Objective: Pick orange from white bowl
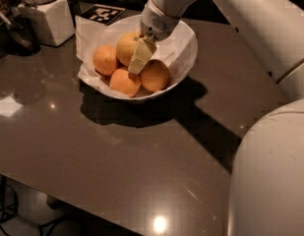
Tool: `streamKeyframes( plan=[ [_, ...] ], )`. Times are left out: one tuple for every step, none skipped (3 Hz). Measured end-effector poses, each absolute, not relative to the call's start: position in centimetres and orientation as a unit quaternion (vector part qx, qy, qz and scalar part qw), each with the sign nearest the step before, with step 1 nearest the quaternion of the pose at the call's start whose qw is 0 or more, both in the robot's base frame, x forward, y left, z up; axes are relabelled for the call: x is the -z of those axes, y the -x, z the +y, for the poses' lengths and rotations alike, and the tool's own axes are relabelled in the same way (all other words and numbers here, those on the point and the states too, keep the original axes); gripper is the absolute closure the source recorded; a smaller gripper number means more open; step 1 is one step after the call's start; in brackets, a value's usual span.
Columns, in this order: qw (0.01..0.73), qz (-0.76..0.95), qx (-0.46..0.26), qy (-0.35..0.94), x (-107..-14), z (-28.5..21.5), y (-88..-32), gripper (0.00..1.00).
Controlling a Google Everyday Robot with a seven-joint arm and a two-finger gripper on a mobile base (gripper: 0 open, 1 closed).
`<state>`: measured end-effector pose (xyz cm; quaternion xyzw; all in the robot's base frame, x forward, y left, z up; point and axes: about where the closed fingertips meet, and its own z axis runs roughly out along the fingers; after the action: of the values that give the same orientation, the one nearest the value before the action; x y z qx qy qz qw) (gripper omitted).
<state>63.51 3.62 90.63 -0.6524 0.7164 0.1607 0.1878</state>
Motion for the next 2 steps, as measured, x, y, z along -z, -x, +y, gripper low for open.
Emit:
streamKeyframes(
  plan=[
    [0.188,0.716,-0.161,0.652,-90.90,3.62,-63.51,0.96],
    [0.188,0.716,-0.161,0.653,-90.86,3.69,-63.53,1.00]
  ],
)
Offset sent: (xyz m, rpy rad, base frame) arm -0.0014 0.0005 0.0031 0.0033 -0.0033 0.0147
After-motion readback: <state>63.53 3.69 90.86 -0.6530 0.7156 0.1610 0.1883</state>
